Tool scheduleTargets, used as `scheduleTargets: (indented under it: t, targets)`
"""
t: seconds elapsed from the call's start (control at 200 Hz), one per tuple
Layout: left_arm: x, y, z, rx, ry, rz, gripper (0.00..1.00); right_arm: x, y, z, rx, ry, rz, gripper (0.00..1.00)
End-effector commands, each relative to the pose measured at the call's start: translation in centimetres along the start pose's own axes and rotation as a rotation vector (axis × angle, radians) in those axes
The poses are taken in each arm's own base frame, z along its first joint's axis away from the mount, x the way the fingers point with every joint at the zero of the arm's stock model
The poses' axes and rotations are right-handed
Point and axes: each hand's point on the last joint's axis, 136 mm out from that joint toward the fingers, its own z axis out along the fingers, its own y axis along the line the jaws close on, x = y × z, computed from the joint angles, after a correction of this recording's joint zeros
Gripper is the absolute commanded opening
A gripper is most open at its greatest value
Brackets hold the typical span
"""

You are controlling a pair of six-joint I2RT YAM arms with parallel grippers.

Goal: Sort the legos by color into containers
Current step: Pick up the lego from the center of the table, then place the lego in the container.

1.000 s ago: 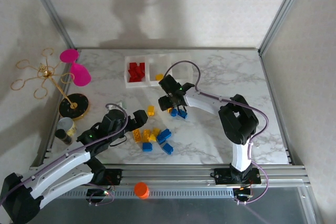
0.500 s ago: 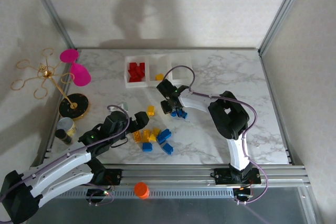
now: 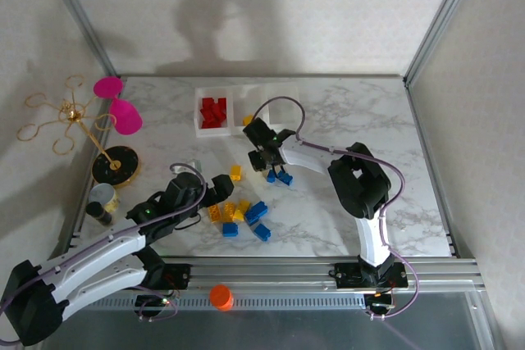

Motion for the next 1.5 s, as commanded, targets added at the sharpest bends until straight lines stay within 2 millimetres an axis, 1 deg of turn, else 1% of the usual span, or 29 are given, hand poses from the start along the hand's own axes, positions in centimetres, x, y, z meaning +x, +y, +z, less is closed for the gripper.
scheduleTargets:
  t: [0.0, 0.165, 0.235, 0.315, 0.38, 0.431, 0.536, 0.591, 0.671, 0.751, 0.841, 0.951, 0.991, 1.071, 1.247, 1.407, 1.497]
  targets:
    - [-2.1, -1.6, -0.3, 0.006, -0.062, 0.030, 1.00, -5.4, -0.1, -3.9, -0.018, -0.172, 0.039, 0.34]
    - [-3.3, -2.5, 0.9, -0.014, -0.061, 0.052, 1.00, -10.1, -1.0, -4.3, -0.009, -0.292, 0.080, 0.34]
    - [-3.9, -2.6, 1.4, -0.028, -0.063, 0.058, 1.00, -12.3, -1.9, -4.3, 0.015, -0.355, 0.098, 0.35]
    - [-4.8, -2.4, 2.0, -0.041, -0.073, 0.051, 1.00, -14.3, -2.5, -3.6, 0.018, -0.396, 0.111, 0.35]
    - [-5.4, -2.5, 2.5, -0.035, -0.074, 0.038, 1.00, -15.7, -2.5, -2.8, 0.017, -0.418, 0.100, 0.35]
    - [-6.0, -2.3, 2.8, -0.042, -0.082, 0.030, 1.00, -17.1, -2.3, -2.6, 0.023, -0.440, 0.085, 0.35]
    - [-7.1, -1.9, 3.2, -0.058, -0.101, 0.024, 1.00, -18.7, -2.9, -1.0, 0.071, -0.462, 0.079, 0.36]
    - [-7.5, -1.8, 3.4, -0.065, -0.106, 0.025, 1.00, -19.6, -3.2, -0.5, 0.092, -0.471, 0.083, 0.37]
    - [-7.9, -1.7, 3.7, -0.078, -0.109, 0.027, 1.00, -20.5, -3.1, 0.1, 0.100, -0.481, 0.074, 0.44]
    - [-8.0, -1.6, 3.9, -0.080, -0.111, 0.026, 1.00, -21.2, -3.0, -0.2, 0.100, -0.492, 0.067, 0.51]
    - [-8.1, -1.6, 3.9, -0.078, -0.110, 0.023, 1.00, -21.6, -2.9, -1.1, 0.090, -0.510, 0.069, 0.56]
    - [-7.9, -1.7, 3.6, -0.072, -0.106, 0.013, 1.00, -21.5, -2.5, -2.7, 0.056, -0.515, 0.059, 0.56]
    - [-7.9, -1.8, 3.3, -0.064, -0.106, 0.006, 1.00, -21.2, -2.5, -3.4, 0.050, -0.515, 0.059, 0.57]
    - [-7.6, -1.9, 2.7, -0.042, -0.107, -0.007, 1.00, -20.0, -2.0, -4.4, 0.043, -0.502, 0.051, 0.59]
    - [-6.1, -1.3, 1.3, -0.013, -0.089, -0.023, 1.00, -15.8, -0.6, -5.9, 0.020, -0.453, 0.040, 0.64]
    - [-4.7, -0.1, 0.2, -0.018, -0.070, -0.038, 1.00, -11.1, -0.5, -5.5, -0.008, -0.350, 0.094, 0.66]
    - [-4.1, 0.3, -0.5, -0.012, -0.066, -0.050, 1.00, -8.8, 0.0, -5.3, -0.036, -0.307, 0.126, 0.67]
